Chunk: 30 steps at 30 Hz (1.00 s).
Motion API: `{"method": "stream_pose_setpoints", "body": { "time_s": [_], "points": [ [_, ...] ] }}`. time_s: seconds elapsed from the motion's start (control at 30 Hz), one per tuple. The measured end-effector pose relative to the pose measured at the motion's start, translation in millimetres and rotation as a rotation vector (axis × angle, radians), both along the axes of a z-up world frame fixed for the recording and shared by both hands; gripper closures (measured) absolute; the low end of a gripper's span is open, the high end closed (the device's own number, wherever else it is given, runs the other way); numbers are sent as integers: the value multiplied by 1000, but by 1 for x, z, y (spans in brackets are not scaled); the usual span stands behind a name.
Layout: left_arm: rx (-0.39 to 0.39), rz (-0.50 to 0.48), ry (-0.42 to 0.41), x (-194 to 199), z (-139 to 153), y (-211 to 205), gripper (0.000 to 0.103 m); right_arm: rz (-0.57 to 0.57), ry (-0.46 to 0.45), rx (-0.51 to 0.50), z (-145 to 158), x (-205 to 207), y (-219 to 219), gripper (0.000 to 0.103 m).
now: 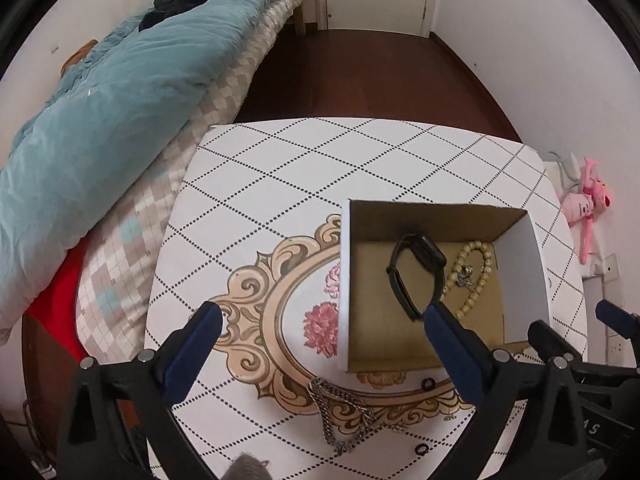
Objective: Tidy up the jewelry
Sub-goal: 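Carry both pieces over the cardboard box and open both tools to drop them, then lift both tools up and away from the box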
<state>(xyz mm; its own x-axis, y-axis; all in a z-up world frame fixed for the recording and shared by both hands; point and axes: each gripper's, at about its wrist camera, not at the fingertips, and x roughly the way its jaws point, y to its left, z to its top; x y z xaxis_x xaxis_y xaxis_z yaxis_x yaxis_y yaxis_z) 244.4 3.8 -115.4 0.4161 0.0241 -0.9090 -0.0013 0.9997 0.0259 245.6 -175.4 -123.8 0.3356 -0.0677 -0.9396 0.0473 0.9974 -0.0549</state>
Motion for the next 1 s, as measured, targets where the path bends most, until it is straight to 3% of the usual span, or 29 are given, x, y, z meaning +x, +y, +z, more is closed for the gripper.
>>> {"method": "stream_pose_setpoints", "body": {
  "time_s": [0.2, 0.7, 1.0],
  "points": [
    [0, 6, -24, -12, 10, -3, 0, -9, -42, -2, 16, -10, 0, 2],
    [-34, -3, -148, -73, 77, -1, 0, -25, -220, -1, 97, -74, -1, 2],
    [-49, 3, -195, -102, 110, 5, 0, -29, -288, 34, 129, -106, -1, 2]
  ]
}}
